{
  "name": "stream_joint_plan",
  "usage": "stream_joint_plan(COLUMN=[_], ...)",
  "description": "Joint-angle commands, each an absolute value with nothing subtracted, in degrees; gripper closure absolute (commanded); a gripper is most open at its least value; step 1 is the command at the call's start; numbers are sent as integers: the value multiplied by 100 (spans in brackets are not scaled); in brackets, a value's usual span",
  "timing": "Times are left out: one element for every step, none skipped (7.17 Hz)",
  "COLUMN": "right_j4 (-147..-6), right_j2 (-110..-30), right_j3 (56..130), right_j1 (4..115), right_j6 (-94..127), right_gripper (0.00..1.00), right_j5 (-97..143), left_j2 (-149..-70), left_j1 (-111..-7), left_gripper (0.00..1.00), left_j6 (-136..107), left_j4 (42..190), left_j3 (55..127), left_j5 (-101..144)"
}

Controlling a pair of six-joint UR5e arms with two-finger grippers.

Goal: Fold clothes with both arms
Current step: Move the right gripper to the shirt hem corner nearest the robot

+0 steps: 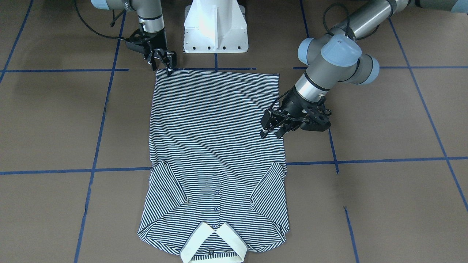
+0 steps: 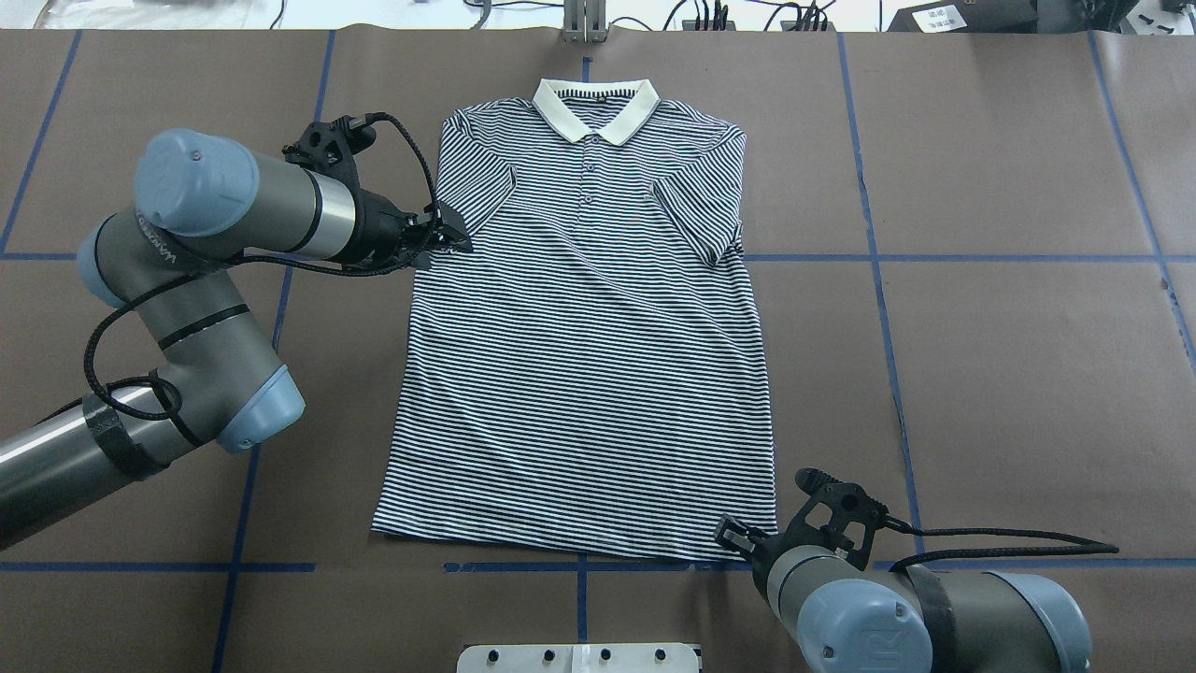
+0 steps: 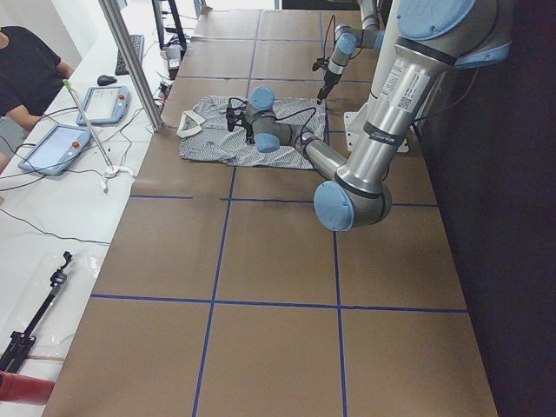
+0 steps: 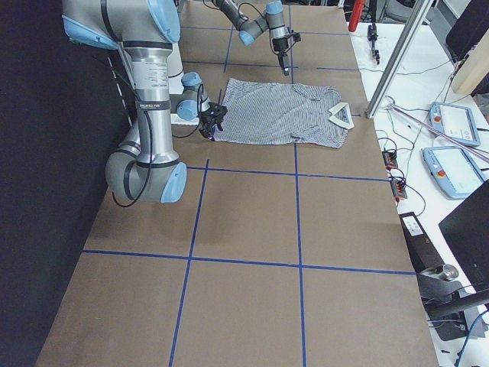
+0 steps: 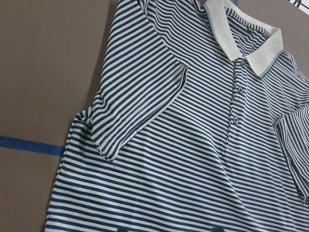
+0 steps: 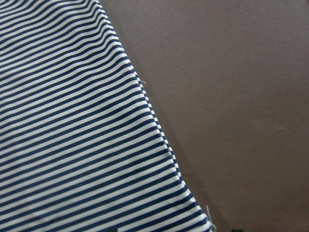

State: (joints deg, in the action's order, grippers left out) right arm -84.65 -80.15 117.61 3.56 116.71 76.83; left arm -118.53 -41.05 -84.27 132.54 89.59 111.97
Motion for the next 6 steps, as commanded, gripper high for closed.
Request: stream_joint_plan(right_j4=[-8499,-8508,-8499,-8508,-8508,-8508], right_j2=[-8051,-8059,-8060,-8060,-8077,-8086], right_j3=[11769,11769,11795,11899,12083,12155], right_j1=[343,291,264,272,290,290], right_j6=[11672,11681,11672,11672,11672,11672], right_gripper=[94,100,100,100,100,100], right_j5=[7708,7708,7717,7725,7726,7726], left_j2=[-11856,-11856,-11856,-11874,-11831,-11726], left_j1=[-4096,-4096,-4096,-4087,-4070,-4069], left_gripper=[33,32,32,22,22,22], left_j6=[-8420,-8429,-8455,-8525,-8656,-8666], left_j4=[13297,13341,13350,13298,13246,13254], left_j3=[8947,8956,9026,9070,9149,9202], left_j5=[11197,11197,11197,11232,11372,11434])
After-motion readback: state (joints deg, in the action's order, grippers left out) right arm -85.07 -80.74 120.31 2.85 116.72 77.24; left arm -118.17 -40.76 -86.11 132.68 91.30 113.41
